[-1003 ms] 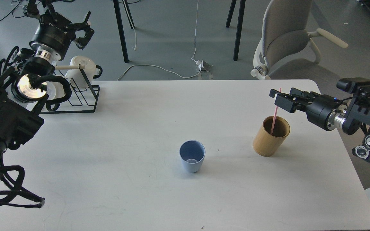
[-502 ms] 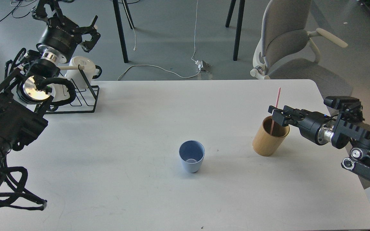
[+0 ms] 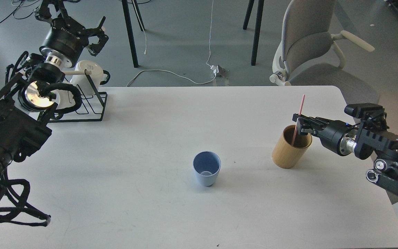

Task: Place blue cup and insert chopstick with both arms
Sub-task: 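Grasp the red-and-white straw in the tan cup with the right gripper, then pull the straw up out of the tan cup with the right gripper, then carry the straw over the blue cup and lower it inside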

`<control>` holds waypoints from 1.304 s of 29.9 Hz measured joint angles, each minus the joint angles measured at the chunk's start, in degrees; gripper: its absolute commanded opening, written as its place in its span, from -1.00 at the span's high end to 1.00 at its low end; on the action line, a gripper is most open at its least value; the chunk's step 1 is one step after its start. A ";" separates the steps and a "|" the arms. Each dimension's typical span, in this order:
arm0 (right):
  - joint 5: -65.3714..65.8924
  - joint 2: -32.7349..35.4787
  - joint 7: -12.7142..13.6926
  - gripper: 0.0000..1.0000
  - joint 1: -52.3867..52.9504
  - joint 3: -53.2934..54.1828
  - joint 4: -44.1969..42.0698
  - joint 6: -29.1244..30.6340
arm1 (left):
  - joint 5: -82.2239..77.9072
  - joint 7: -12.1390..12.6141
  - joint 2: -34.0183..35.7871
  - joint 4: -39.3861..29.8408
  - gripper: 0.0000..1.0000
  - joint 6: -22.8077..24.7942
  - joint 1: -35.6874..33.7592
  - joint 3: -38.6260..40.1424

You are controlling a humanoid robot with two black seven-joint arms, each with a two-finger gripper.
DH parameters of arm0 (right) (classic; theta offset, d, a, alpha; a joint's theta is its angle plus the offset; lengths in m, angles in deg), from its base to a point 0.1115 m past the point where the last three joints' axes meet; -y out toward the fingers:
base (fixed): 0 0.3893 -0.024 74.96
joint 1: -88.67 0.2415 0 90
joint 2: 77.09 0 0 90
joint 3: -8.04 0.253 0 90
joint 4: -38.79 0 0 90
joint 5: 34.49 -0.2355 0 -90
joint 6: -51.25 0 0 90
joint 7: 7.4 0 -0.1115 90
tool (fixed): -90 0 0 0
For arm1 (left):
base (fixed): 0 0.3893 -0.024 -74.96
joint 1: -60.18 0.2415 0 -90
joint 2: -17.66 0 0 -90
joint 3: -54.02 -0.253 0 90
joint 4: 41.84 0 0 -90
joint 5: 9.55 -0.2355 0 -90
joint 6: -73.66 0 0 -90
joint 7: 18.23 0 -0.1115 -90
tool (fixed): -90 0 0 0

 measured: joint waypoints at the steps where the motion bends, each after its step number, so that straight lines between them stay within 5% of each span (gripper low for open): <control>1: 0.27 0.00 0.02 1.00 0.10 0.00 0.03 -0.07 | 0.00 -0.07 -0.01 0.00 -1.00 0.00 0.01 0.00; 25: 0.10 12.40 0.66 1.00 16.08 0.46 13.83 0.17 | -0.52 0.28 -0.06 -0.43 -1.00 0.00 -0.12 -4.51; 39: -4.57 -8.35 0.74 1.00 15.35 -2.10 14.98 0.32 | -0.52 0.46 0.01 -0.42 -1.00 0.00 -0.22 -7.99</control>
